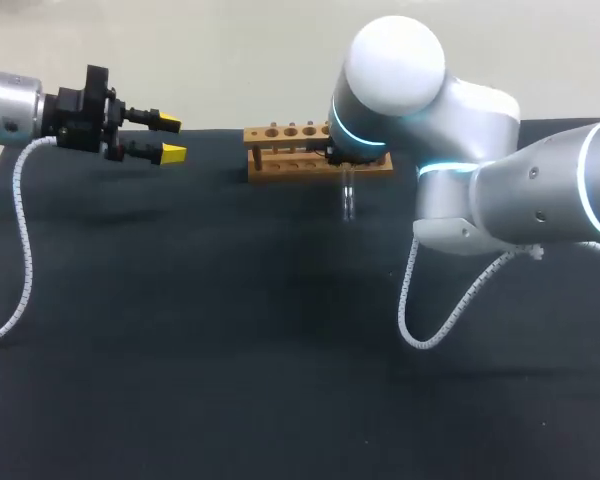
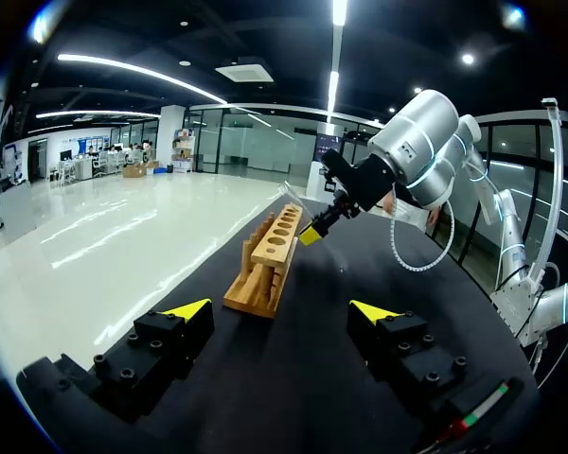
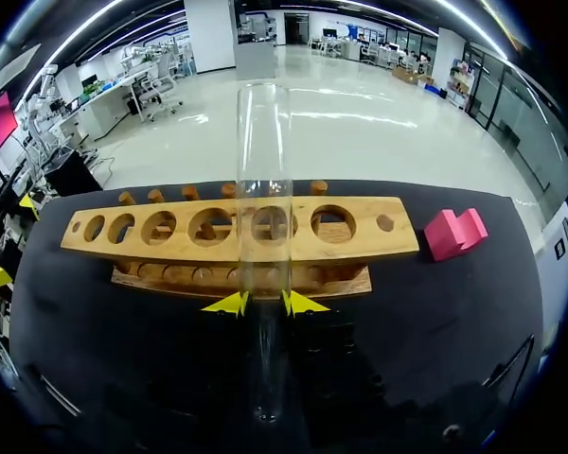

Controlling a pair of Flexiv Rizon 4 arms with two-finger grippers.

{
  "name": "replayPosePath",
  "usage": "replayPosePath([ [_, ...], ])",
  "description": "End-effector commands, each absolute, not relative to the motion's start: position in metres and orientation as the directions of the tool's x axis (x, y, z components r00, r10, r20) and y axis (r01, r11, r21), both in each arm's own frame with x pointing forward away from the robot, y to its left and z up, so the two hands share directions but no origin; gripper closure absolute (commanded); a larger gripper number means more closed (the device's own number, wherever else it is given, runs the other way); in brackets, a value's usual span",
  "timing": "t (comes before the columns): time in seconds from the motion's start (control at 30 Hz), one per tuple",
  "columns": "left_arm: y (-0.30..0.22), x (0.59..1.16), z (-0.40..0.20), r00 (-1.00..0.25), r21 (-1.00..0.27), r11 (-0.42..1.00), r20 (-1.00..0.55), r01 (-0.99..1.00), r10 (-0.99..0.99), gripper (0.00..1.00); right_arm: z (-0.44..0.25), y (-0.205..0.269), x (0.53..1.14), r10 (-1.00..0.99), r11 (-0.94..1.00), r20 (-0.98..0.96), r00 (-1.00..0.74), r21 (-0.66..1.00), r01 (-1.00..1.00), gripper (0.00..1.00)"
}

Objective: Grasp the test tube, adjust it, and insert it.

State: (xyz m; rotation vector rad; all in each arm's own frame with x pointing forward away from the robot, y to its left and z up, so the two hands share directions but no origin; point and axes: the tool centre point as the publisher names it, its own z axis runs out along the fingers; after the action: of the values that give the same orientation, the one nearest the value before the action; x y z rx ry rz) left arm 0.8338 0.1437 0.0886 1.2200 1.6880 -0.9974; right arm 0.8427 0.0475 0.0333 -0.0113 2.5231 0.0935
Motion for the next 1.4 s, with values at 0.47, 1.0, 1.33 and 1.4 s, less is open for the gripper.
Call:
replayPosePath([
  [0.47, 0.144, 0.834, 0.088, -0.203, -0.135, 0.219, -0.924, 0.966, 0.325, 0.00, 0.054, 0.050, 0.819, 0.091, 0.995, -0.629, -0.772, 0.091, 0.043, 1.00],
  [1.0, 0.144, 0.834, 0.088, -0.203, -0.135, 0.219, -0.924, 0.966, 0.325, 0.00, 0.109, 0.055, 0.786, 0.196, 0.981, -0.732, -0.653, 0.137, 0.141, 1.00],
  [1.33, 0.144, 0.834, 0.088, -0.203, -0.135, 0.219, -0.924, 0.966, 0.325, 0.00, 0.126, 0.055, 0.784, 0.213, 0.977, -0.756, -0.619, 0.167, 0.133, 1.00],
  [1.4, 0.144, 0.834, 0.088, -0.203, -0.135, 0.219, -0.924, 0.966, 0.325, 0.00, 0.127, 0.055, 0.784, 0.211, 0.977, -0.755, -0.621, 0.168, 0.129, 1.00],
])
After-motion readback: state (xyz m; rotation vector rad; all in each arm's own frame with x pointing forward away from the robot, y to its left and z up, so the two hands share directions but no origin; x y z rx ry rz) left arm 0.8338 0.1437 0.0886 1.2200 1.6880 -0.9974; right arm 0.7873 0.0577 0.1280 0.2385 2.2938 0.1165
